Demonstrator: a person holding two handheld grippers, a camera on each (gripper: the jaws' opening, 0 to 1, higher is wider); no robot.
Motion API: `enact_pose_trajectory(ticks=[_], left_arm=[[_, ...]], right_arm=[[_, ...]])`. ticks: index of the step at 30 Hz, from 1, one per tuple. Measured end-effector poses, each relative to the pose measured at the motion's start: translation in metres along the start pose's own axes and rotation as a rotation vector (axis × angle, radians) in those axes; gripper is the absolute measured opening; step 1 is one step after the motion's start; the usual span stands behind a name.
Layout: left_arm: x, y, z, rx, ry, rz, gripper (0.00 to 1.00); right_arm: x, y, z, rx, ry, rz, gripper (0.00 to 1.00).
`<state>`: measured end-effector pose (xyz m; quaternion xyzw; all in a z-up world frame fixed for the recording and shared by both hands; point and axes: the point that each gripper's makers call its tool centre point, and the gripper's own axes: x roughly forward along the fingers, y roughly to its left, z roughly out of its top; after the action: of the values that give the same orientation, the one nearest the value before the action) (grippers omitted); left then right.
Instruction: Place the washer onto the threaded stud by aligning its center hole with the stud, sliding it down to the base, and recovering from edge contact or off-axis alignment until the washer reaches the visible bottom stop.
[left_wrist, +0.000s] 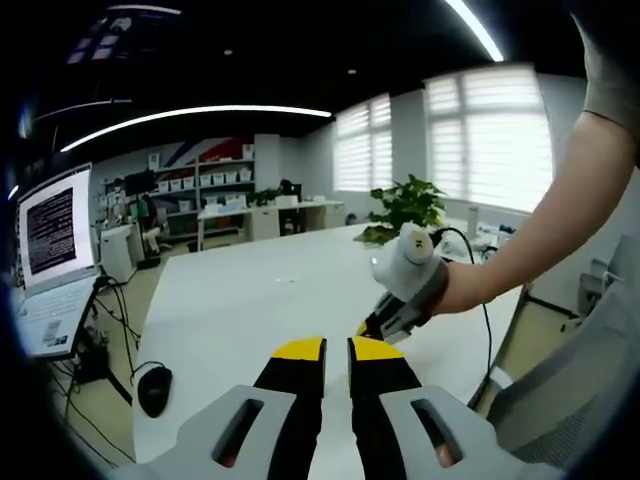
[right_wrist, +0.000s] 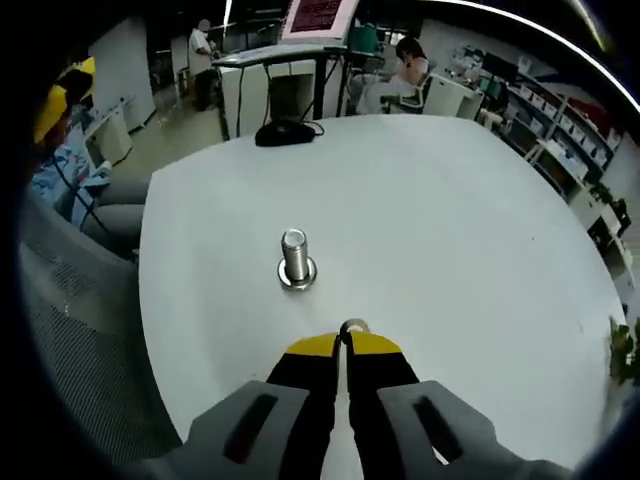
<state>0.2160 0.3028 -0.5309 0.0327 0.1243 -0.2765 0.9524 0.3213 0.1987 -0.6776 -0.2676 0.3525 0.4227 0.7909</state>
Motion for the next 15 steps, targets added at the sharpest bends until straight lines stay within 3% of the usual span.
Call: enact_pose_trajectory(ticks=[5, 9, 15], left_arm=[[0.000, -0.002, 0.000, 0.013, 0.001, -0.003, 0.06], [0.001, -0.005, 0.000, 0.032, 0.004, -0.010, 0.06], [0.000, -0.004, 0.000, 0.031, 0.003, -0.008, 0.06]], right_arm=[[-0.017, -0.018, 0.004, -0.008, -0.017, -0.039, 0.04], [-0.022, -0.027, -0.005, 0.008, -0.007, -0.060, 0.04], [-0.019, -0.017, -0.023, -0.030, 0.049, -0.044, 0.04]])
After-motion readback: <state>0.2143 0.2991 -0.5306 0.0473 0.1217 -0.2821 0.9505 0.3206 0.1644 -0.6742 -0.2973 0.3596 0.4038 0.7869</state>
